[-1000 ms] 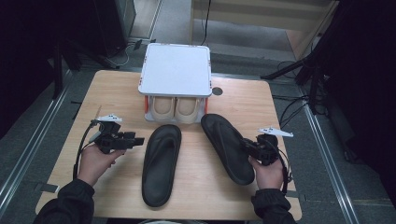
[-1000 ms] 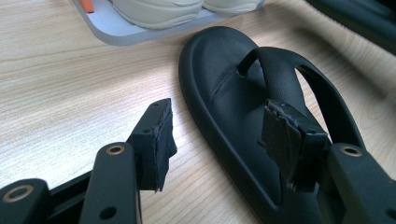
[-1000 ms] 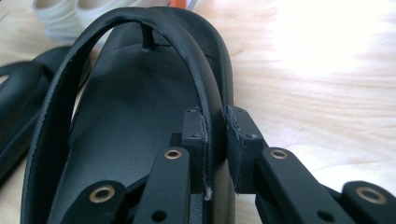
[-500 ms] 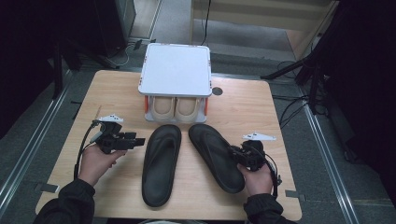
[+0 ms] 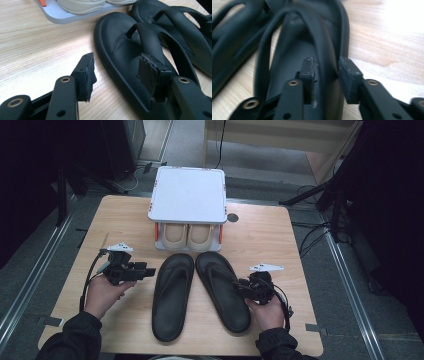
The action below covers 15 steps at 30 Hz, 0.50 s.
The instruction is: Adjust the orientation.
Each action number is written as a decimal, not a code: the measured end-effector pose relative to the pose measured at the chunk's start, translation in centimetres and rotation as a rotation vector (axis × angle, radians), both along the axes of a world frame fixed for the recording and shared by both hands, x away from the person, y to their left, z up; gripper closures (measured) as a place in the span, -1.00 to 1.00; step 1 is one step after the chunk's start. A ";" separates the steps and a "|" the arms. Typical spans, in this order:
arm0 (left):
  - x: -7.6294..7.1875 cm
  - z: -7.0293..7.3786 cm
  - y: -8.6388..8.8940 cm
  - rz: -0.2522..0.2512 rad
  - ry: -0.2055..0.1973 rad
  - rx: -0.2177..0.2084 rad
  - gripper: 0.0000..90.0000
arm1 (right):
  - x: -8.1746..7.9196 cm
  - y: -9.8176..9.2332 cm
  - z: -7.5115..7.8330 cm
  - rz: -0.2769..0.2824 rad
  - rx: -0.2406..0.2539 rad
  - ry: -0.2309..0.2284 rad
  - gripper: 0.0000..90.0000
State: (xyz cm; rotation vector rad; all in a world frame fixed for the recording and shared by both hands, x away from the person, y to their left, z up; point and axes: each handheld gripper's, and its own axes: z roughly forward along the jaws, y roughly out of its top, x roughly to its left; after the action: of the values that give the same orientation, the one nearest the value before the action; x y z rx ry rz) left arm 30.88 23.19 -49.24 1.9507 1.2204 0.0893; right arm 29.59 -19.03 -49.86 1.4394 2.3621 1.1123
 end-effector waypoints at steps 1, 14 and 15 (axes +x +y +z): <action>0.0 0.0 0.0 -0.003 0.003 -0.003 0.11 | 0.0 -0.1 0.2 0.002 0.022 -0.002 0.41; 0.0 -0.6 -0.4 -0.076 0.019 0.013 0.89 | 0.3 -1.7 0.9 0.023 0.056 -0.037 1.00; 0.1 -0.9 -0.4 -0.085 0.024 0.021 0.92 | 0.4 -1.7 0.8 0.027 0.046 -0.037 1.00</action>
State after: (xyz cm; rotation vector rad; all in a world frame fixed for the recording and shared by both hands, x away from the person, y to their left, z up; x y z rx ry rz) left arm 30.98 22.76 -50.11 2.0242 1.1549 0.0352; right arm 29.99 -20.75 -49.02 1.3932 2.3528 1.1970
